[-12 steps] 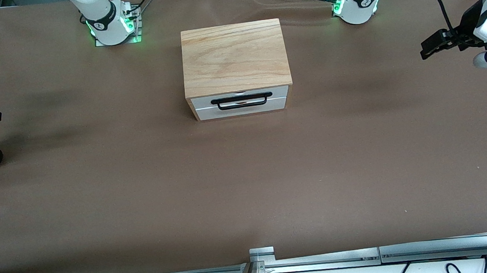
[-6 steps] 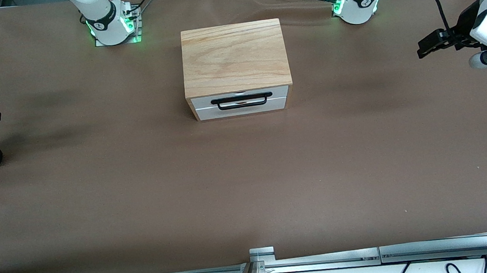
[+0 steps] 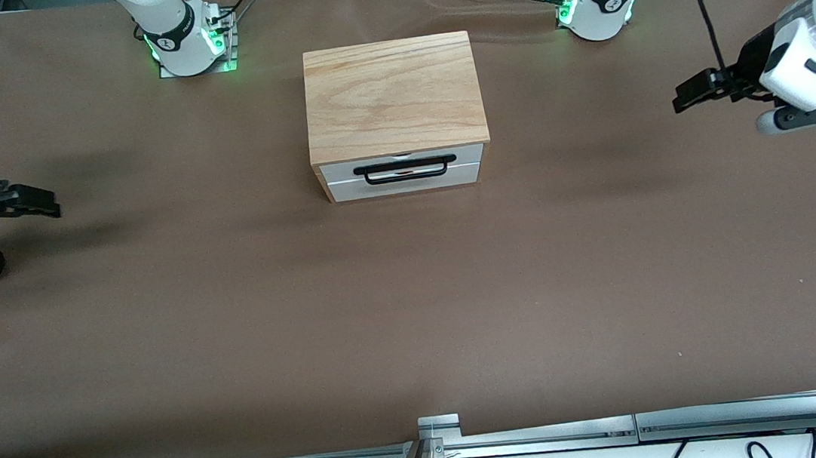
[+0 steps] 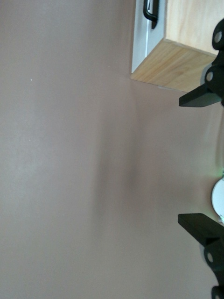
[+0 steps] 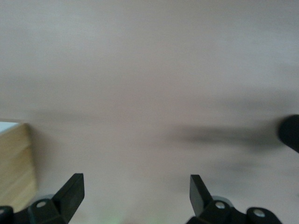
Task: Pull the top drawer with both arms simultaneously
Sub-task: 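Move the left gripper and the right gripper toward the drawer handle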
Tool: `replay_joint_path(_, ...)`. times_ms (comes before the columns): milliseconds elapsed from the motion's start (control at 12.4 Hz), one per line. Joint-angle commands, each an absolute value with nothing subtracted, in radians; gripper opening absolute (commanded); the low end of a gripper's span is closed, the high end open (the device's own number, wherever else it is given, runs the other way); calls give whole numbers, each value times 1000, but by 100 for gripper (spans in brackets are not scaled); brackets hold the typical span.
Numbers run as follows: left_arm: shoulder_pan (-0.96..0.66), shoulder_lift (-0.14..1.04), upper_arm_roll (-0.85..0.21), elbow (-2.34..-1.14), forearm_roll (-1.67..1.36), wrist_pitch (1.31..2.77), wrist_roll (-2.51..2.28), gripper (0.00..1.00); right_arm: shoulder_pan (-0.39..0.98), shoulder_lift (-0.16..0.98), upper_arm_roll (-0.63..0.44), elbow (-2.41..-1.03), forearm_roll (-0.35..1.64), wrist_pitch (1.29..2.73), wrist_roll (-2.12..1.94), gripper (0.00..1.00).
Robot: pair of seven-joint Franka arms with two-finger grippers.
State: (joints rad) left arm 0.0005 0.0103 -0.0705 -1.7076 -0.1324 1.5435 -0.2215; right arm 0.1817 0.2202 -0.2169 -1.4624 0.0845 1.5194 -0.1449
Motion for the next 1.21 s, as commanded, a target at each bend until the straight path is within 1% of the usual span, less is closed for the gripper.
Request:
replay_joint_path(0,9,14,-110,-1834,-208,1708,-216,100,180,248,-213,-1457,339,1502,-141,100)
replay_joint_path(162,11,49,-153,-1916,-256,1854,-216,100,176,308,-213,-1459,573,1505,-141,100)
replay_joint_path(243,9,75,-176,-1939,-258,1905,-210,100,172,348,-213,-1459,675,1505,-158,100)
replay_joint_path(324,11,116,-205,-1950,-288,1929,-209,100,173,394,-213,-1460,766,1505,-211,100)
replay_joint_path(486,11,196,-222,-1977,-410,2012,-203,100,179,481,-213,-1463,938,1516,-325,100)
replay_joint_path(647,11,257,-251,-1977,-465,2029,-93,100,187,546,-213,-1480,1087,1520,-392,100)
replay_joint_path(728,12,293,-255,-1979,-560,2031,-34,100,201,575,-213,-1497,1150,1526,-444,100)
replay_joint_path(890,28,339,-253,-1999,-807,2031,135,100,244,594,-212,-1523,1178,1577,-477,100)
replay_joint_path(1052,31,383,-253,-2022,-956,2029,372,100,267,609,-212,-1537,1199,1604,-477,100)
replay_joint_path(1133,31,394,-253,-2043,-1062,2029,455,100,267,620,-206,-1564,1271,1606,-483,100)
